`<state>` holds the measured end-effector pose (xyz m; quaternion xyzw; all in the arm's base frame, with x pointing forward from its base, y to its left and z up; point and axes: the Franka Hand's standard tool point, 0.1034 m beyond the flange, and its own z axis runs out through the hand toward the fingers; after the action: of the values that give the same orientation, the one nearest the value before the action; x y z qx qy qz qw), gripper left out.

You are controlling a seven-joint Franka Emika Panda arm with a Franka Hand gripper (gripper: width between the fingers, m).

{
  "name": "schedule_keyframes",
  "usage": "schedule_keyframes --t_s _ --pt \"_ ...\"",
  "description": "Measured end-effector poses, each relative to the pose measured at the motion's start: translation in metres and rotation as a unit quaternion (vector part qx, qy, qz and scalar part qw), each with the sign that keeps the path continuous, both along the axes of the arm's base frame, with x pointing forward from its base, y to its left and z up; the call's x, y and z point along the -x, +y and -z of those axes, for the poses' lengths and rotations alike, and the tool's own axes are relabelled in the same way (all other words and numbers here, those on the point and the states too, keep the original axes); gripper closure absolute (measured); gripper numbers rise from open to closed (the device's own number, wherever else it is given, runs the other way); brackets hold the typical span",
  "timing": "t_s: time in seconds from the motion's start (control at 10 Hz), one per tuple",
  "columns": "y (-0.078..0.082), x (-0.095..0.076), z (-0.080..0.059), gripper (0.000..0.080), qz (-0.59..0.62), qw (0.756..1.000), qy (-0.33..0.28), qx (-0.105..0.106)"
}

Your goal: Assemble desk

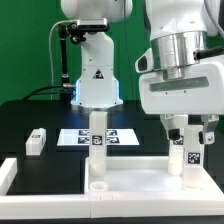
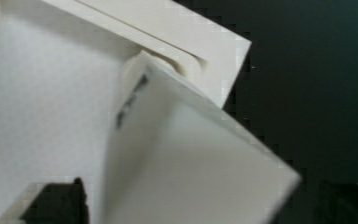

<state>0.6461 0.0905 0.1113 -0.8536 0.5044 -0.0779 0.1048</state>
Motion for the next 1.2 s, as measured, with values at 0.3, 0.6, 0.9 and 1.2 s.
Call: schedule_keyframes --t_s 0.3,0.6,0.9,1.2 --pt "-0.002 -0.006 -0.007 0.0150 -0.197 0.978 -0.023 0.058" --pt "0.006 -0.002 0.000 0.0150 -0.336 0.937 -0.033 0.085" --pt "0.004 -0.002 0.000 0.0427 -0.306 0.948 -0.029 0.080" --pt "-0.001 -0.003 0.000 0.0505 -0.264 0.961 -0.022 0.077"
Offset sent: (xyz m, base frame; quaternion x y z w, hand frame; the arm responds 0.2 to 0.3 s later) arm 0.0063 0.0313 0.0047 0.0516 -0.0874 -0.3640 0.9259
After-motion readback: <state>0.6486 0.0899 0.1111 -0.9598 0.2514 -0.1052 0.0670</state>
